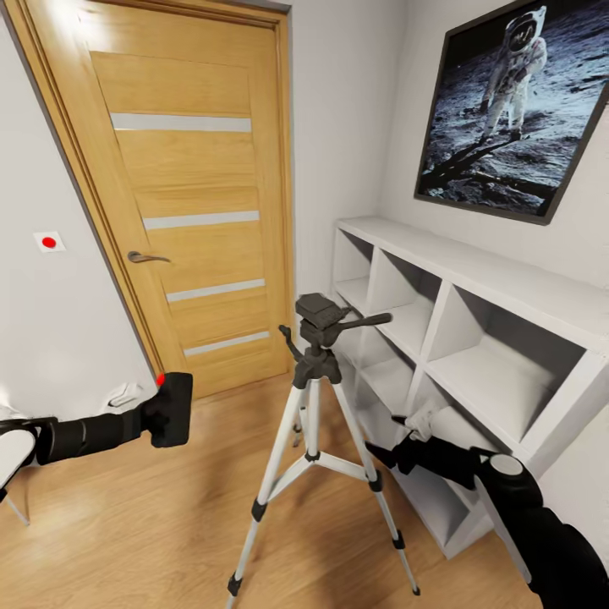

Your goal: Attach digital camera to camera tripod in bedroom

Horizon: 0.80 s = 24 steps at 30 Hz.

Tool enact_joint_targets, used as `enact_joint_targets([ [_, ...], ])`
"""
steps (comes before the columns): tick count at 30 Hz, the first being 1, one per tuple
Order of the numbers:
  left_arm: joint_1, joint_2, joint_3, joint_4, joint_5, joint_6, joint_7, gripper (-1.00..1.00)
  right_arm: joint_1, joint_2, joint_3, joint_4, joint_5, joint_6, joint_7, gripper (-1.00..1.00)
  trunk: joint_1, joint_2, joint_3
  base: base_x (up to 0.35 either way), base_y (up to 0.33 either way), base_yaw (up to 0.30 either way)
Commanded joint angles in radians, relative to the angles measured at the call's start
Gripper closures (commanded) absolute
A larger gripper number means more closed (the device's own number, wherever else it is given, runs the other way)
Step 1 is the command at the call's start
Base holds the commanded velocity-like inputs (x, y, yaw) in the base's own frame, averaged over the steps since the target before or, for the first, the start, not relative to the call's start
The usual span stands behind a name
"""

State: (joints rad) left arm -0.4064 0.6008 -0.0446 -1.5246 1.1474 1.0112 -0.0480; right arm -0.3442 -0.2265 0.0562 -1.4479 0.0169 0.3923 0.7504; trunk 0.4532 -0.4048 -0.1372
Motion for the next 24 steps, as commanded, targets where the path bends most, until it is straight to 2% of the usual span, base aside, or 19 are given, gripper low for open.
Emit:
enact_joint_targets([
  [1, 0.004, 0.001, 0.003, -0.001, -0.003, 0.002, -0.004, 1.00, -0.001, -0.001, 0.009, 0.001, 0.002, 0.007, 0.002, -1.00, 0.001, -0.002, -0.002, 0.001, -0.275, 0.000],
  [5, 0.017, 0.000, 0.011, -0.002, -0.004, 0.002, 0.031, 1.00, -0.001, -0.001, 0.037, 0.005, 0.003, 0.010, 0.001, -1.00, 0.001, -0.002, -0.002, 0.000, -0.307, 0.111],
  [12, 0.022, -0.001, 0.016, -0.003, -0.004, 0.001, 0.068, 1.00, -0.001, -0.001, 0.050, 0.013, 0.004, 0.010, -0.001, -1.00, 0.001, -0.002, -0.002, 0.000, -0.262, 0.235],
  [24, 0.023, -0.002, 0.017, 0.000, -0.005, 0.002, 0.079, 1.00, -0.001, 0.001, 0.081, 0.019, 0.003, 0.009, -0.003, -1.00, 0.001, -0.002, -0.002, 0.000, -0.040, 0.276],
])
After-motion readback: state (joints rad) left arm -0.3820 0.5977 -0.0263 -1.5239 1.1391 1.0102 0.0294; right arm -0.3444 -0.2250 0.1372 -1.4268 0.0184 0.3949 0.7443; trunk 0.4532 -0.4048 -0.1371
